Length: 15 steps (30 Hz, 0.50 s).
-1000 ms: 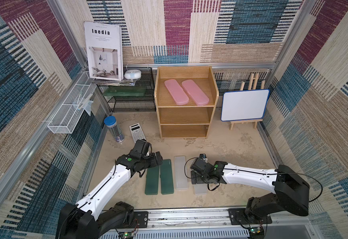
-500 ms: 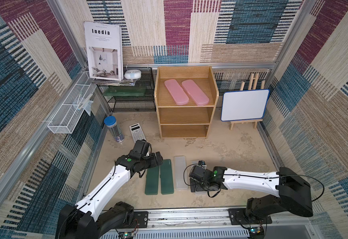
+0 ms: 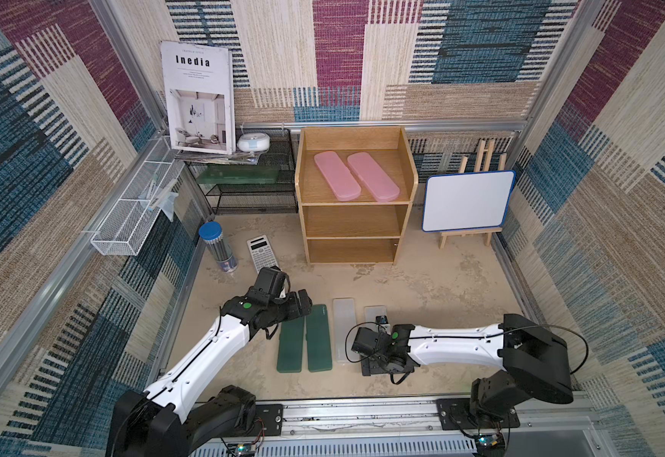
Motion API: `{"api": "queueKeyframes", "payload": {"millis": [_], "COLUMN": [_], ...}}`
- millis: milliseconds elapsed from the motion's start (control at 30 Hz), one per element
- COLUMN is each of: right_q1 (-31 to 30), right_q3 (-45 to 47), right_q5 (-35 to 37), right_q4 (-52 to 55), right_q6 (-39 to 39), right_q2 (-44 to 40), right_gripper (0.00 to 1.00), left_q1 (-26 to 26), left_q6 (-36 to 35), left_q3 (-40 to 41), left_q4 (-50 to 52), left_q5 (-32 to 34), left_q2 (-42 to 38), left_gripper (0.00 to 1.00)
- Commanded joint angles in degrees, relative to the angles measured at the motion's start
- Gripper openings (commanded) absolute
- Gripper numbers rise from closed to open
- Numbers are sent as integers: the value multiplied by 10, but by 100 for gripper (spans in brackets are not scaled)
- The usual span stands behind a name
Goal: Place the pencil cases on the shelf according to color
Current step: Pick up the pencil case from the center of the board.
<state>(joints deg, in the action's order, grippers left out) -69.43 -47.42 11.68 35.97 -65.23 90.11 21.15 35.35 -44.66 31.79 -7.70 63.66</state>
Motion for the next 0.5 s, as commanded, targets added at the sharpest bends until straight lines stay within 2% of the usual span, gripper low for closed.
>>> {"api": "queueKeyframes", "payload": {"millis": [0,467], "right_q1": [0,-8], "right_q3": [17,25], "right_q5": [-7,43], "right_q4": [-2,27], "right_q6": [-19,-30], "right_q2": [-6,-78], "right_gripper": [91,62], "left_q1": [-1,-1], "left_q6": [-2,-2], "left_q3": [-2,1], "left_q4": [-2,-4], "left_q5": [-5,-4], "left_q2": [-3,-3], "left_gripper": [100,99]}}
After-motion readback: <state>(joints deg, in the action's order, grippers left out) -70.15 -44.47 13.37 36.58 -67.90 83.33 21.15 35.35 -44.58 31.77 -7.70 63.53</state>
